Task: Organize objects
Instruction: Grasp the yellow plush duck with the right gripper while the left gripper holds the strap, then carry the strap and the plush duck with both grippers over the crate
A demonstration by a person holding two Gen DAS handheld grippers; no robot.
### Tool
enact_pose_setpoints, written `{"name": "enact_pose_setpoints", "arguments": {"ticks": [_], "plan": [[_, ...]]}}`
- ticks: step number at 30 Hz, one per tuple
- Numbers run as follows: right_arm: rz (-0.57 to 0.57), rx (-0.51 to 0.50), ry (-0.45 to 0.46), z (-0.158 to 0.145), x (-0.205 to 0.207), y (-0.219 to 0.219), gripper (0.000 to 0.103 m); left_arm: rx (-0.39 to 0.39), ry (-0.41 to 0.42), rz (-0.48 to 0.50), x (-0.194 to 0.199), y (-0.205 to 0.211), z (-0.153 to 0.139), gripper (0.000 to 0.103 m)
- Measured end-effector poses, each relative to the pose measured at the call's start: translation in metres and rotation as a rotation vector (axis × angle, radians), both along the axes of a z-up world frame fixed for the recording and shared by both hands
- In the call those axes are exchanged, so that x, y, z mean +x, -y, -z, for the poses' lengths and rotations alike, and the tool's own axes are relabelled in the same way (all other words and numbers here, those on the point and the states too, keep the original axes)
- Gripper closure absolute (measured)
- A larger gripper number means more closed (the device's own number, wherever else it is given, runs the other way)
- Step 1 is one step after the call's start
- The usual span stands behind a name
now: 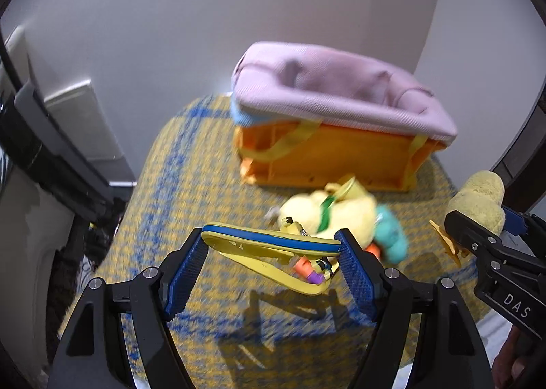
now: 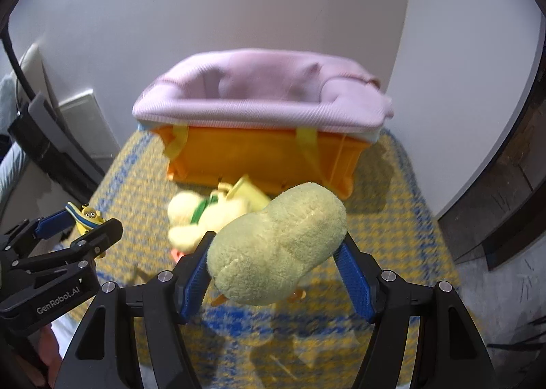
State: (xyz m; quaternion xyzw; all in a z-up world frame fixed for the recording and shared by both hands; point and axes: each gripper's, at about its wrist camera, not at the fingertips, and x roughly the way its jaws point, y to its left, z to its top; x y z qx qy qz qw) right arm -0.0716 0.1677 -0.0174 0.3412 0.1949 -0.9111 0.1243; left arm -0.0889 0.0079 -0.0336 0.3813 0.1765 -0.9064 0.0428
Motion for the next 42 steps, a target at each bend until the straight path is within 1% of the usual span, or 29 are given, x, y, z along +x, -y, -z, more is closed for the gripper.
{"name": "enact_pose_setpoints", "arguments": {"ticks": [4,10,15,23,30,37,42], "plan": [[-0.015,-0.021,-0.029,-0.024,-0.008,-0.004,0.035,-0.024,-0.029,0.01,-0.015,-0.003,-0.025,0.027],[-0.03,-0.042,-0.065,-0.052,-0.022,-0.007,0.035,-0.058,-0.072,0.027,-0.037,-0.006,-0.061,0.027],[-0.044,-0.046,-0.098,-0.074,-0.038,-0.004,0.035,-0.053,-0.084,0.037,-0.055,0.0,-0.08,0.027],[-0.052,-0.066,-0.113,-0.099,-0.064,0.003,0.035,-0.072,-0.099,0.058,-0.092,0.005,-0.1,0.027],[-0.041,-0.076,-0.099,-0.109,-0.095,0.014,0.035,-0.09,-0.097,0.07,-0.122,0.007,-0.105,0.027],[-0.039,-0.07,-0.085,-0.108,-0.122,0.03,0.035,-0.05,-0.043,0.096,-0.153,0.008,-0.087,0.027],[-0.041,-0.07,-0.066,-0.1,-0.137,0.04,0.035,-0.049,-0.016,0.108,-0.172,0.007,-0.076,0.027]]}}
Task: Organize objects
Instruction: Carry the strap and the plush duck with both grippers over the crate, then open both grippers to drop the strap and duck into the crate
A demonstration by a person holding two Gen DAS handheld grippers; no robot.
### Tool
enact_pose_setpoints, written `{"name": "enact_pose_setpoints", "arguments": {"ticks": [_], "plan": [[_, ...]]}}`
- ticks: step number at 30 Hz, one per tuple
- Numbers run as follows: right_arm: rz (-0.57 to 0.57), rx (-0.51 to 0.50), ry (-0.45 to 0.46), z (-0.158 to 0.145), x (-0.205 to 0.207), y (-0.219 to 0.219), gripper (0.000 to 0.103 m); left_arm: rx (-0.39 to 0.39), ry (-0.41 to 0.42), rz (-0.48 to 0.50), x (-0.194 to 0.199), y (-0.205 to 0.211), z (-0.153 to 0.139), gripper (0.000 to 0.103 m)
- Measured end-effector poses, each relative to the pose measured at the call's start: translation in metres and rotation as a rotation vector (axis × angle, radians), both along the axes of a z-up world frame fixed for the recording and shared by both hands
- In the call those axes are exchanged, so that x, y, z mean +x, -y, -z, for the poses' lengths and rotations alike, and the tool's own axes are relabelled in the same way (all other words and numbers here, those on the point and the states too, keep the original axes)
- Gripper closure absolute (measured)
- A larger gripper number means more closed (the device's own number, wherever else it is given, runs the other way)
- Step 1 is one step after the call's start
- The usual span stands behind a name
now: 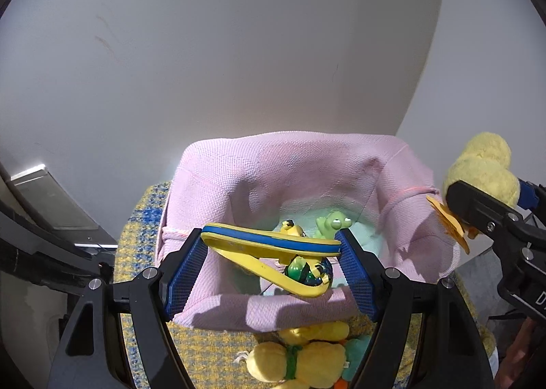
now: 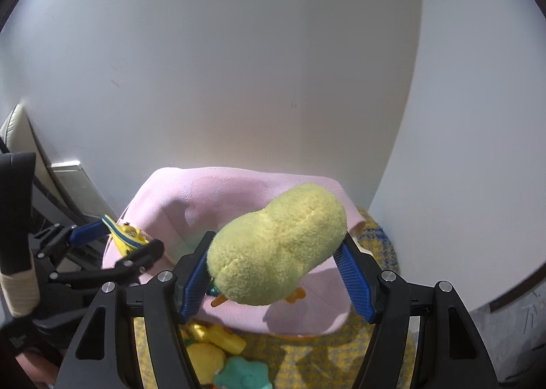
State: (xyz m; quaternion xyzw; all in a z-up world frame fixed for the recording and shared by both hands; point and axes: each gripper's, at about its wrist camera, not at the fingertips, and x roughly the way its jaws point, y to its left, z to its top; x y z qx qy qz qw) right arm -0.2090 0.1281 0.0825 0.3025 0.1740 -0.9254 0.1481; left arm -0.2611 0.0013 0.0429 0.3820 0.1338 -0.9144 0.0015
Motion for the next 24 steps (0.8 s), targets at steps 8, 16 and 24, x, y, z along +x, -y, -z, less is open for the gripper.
{"name": "enact_pose_setpoints", "arguments": {"ticks": [8,16,24], "plan": [[-0.005,-0.033,0.055,0.012,-0.028,0.013,0.035,-0.007,0.017,0.013,-0.015,-0.002,0.004,0.026],[-0.021,-0.038,0.055,0.014,-0.039,0.024,0.02,0.001,0.02,-0.003,-0.02,0.004,0.003,0.008],[-0.005,-0.021,0.021,0.014,-0.027,0.023,0.008,0.008,0.039,-0.019,-0.01,0.005,0.001,0.0]]}}
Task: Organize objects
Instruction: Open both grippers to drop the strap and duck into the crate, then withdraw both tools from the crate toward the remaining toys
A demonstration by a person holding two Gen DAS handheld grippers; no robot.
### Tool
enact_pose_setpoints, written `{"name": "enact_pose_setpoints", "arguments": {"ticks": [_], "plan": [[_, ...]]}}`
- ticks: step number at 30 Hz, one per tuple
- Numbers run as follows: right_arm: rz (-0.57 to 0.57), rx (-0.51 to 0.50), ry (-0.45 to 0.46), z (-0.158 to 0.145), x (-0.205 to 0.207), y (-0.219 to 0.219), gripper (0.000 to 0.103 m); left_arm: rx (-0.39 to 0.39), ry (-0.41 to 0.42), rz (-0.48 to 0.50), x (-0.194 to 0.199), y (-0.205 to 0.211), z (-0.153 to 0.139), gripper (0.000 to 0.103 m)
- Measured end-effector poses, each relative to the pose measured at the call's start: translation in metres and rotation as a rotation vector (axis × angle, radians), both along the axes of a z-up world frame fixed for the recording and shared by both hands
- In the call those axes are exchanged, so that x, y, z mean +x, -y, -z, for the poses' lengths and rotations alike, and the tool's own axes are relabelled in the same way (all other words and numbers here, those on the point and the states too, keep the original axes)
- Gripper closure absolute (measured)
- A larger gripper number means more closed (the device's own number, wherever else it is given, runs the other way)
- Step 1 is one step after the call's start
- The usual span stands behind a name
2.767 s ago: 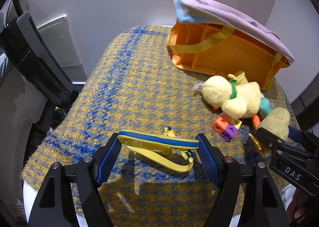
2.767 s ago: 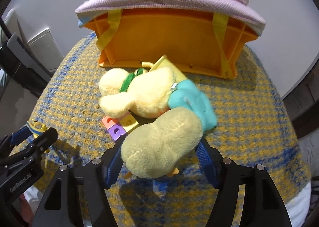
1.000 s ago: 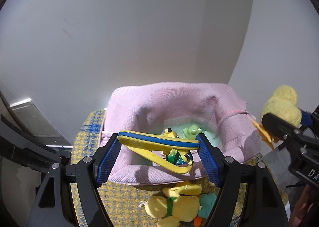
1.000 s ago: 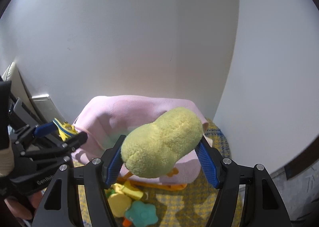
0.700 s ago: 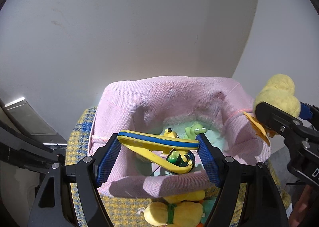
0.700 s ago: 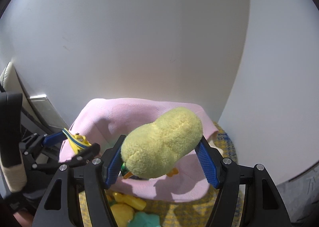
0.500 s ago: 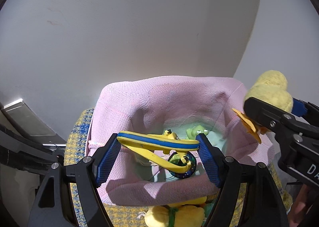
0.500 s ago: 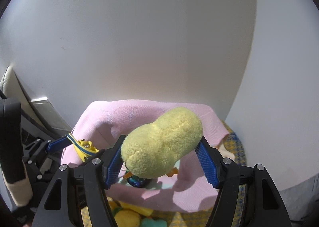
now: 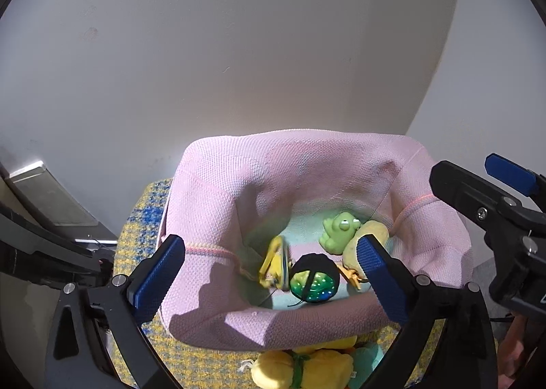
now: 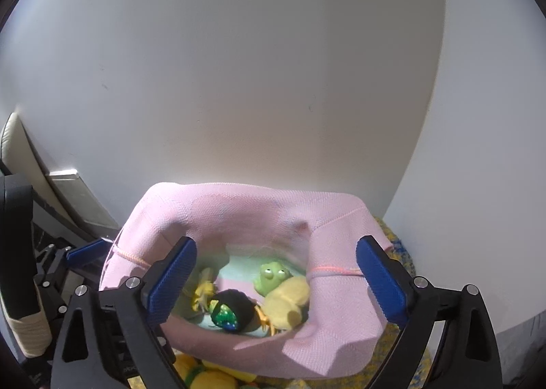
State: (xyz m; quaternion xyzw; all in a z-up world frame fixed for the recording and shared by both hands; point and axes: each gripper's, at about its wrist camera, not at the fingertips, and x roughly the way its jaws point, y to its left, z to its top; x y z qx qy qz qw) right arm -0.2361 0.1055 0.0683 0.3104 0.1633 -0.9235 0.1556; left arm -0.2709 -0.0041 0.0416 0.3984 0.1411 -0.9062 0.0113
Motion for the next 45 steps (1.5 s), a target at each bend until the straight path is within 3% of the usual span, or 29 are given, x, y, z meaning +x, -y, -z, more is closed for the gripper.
{"name": "enact_pose_setpoints", "arguments": {"ticks": [12,23,33,45], "plan": [[0.012,-0.015,-0.011,-0.013,0.015,-0.013,0.008,-0.005,-0.021,-0.017,0.023,0.0,-0.012,0.0],[0.005,-0.006,-0.045,-0.024,0.055,-0.021,0.008,-0.02,-0.053,-0.037,0.058,0.0,-0.025,0.0],[0.039,-0.012,-0.02,-0.008,0.076,-0.042,0.008,-0.027,-0.061,-0.046,0.089,-0.004,-0.016,0.0],[0.066,0.015,0.008,0.031,0.095,-0.065,0.008,-0.037,-0.059,-0.046,0.117,-0.016,0.016,0.0]]}}
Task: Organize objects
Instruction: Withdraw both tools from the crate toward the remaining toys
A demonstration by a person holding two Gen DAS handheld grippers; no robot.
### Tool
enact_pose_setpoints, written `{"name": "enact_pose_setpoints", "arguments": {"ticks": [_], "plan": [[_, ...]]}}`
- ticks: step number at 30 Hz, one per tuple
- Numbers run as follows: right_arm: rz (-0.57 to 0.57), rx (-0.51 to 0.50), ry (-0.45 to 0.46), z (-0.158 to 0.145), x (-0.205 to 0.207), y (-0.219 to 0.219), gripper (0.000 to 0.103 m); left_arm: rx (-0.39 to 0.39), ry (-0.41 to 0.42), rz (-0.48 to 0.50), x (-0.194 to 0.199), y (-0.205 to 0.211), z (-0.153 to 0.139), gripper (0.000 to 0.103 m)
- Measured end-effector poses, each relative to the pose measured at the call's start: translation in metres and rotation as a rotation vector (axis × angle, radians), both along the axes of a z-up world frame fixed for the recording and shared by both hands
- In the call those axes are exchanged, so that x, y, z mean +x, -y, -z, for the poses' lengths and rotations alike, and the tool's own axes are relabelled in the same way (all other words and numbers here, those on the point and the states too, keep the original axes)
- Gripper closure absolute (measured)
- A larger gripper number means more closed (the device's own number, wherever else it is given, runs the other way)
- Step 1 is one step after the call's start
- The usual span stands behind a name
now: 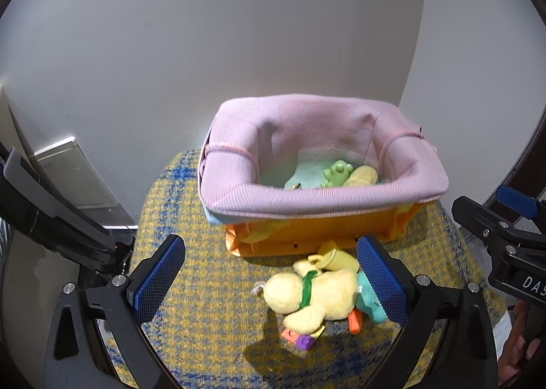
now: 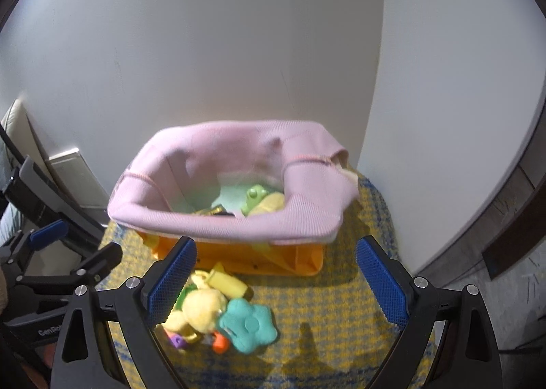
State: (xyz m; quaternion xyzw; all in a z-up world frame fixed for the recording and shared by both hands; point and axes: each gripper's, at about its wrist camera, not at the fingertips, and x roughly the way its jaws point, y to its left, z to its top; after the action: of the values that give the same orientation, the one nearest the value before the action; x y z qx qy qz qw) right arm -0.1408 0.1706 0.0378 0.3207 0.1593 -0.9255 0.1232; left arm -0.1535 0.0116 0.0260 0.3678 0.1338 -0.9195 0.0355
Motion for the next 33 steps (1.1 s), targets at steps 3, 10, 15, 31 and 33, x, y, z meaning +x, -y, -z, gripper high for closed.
{"name": "enact_pose_setpoints", "arguments": {"ticks": [3,10,15,31,33], "plan": [[0.008,0.002,0.017,0.011,0.002,-0.008,0.008,0.003,-0.001,0.001,0.006,-0.004,0.01,0.0],[0.016,0.014,0.044,0.036,0.011,-0.023,0.008,0.026,0.031,0.012,0.014,-0.013,0.038,0.0],[0.025,0.017,0.051,0.058,0.019,-0.035,0.008,0.016,0.067,0.022,0.019,-0.025,0.062,0.0],[0.066,0.059,0.08,0.115,0.025,-0.067,0.008,0.021,0.117,0.071,0.025,-0.062,0.124,0.001],[0.065,0.061,0.08,0.119,0.025,-0.068,0.008,0.019,0.12,0.072,0.023,-0.065,0.129,0.001]]}}
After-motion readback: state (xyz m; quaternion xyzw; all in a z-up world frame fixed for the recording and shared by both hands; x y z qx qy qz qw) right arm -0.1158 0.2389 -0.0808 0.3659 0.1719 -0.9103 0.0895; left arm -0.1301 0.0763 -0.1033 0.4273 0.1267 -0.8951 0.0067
